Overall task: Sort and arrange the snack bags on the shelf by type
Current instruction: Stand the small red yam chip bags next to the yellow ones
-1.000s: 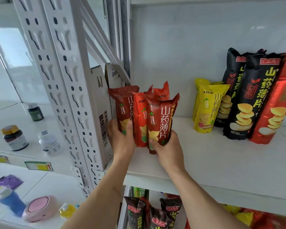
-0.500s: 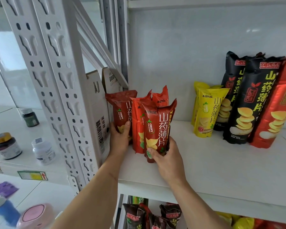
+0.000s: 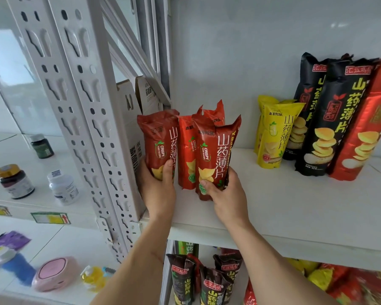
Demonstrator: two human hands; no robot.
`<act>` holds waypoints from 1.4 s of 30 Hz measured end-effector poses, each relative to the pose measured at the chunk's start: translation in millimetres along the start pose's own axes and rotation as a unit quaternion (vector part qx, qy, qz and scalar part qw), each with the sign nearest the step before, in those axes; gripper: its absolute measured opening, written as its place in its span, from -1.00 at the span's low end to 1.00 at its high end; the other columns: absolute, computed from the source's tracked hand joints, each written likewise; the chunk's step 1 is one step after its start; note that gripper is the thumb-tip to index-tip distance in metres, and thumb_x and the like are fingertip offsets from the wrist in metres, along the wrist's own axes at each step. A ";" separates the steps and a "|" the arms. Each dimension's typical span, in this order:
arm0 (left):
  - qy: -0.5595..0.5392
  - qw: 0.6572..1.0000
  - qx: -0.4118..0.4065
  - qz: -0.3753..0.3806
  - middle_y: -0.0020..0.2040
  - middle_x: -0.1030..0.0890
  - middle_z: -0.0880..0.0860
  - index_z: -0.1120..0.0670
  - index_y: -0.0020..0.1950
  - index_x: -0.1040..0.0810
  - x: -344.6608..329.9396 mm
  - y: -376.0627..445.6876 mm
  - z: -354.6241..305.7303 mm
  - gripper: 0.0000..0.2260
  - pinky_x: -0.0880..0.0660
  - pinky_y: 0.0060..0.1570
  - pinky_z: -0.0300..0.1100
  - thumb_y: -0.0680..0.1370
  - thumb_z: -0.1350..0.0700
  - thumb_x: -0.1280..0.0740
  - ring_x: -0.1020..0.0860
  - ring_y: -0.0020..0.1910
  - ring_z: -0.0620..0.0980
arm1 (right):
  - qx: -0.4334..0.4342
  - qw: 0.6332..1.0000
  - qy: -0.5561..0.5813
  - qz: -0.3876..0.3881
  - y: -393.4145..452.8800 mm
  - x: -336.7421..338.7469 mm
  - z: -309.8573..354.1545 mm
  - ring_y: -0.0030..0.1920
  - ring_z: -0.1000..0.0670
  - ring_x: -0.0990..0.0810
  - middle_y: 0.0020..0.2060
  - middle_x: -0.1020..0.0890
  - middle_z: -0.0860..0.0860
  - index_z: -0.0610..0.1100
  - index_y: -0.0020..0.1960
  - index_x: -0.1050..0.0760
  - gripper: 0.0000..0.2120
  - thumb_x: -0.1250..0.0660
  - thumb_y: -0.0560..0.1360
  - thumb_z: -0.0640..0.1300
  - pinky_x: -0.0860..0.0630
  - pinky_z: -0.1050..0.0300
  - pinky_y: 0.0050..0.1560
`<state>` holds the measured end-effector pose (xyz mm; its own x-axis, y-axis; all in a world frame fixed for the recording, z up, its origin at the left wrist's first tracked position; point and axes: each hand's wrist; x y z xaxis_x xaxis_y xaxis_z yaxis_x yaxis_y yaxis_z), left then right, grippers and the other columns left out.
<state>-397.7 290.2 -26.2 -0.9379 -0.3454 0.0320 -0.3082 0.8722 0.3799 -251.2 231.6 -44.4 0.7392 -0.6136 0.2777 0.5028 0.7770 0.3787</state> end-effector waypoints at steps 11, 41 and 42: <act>-0.027 0.999 0.012 0.027 0.09 -0.57 -0.07 -0.08 0.23 -0.43 -23.4 -81.7 -34.1 -0.55 -0.59 0.06 0.12 0.48 -0.31 -0.35 -0.57 0.06 -0.06 | 0.000 1.000 -0.004 0.004 -15.8 97.0 -14.3 0.08 0.15 -0.60 0.11 -0.61 0.15 0.35 0.17 -0.39 -0.60 -0.44 0.40 0.23 -0.56 0.11 0.09; -0.155 0.927 0.101 0.327 0.45 -0.46 -0.03 -0.14 0.58 -0.22 -117.6 -85.0 -42.1 -0.21 -0.48 0.22 -0.17 0.43 -0.33 -0.41 -0.48 0.37 -0.05 | -0.042 0.998 0.022 0.032 -25.7 185.0 -37.0 0.06 0.23 -0.58 0.10 -0.54 0.30 0.30 0.25 -0.25 -0.45 -0.46 0.39 0.21 -0.50 0.35 -0.04; -0.151 0.934 0.078 0.314 0.50 -0.40 -0.03 -0.15 0.59 -0.20 -115.5 -86.3 -40.4 -0.16 -0.47 0.31 -0.09 0.40 -0.39 -0.41 -0.44 0.42 -0.05 | -0.041 0.998 0.017 0.039 -25.2 183.8 -35.9 0.05 0.25 -0.57 0.08 -0.52 0.32 0.30 0.26 -0.24 -0.45 -0.46 0.39 0.21 -0.49 0.36 -0.06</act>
<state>-256.3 240.9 -25.4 -0.9368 0.3432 -0.0678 0.3195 0.9184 0.2336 -111.9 104.2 -34.6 0.7915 -0.5468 0.2730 0.4774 0.8321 0.2825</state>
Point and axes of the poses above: each hand's wrist, its own y-axis towards the middle knuckle, its own x-axis out of the back of the hand, z = x × y
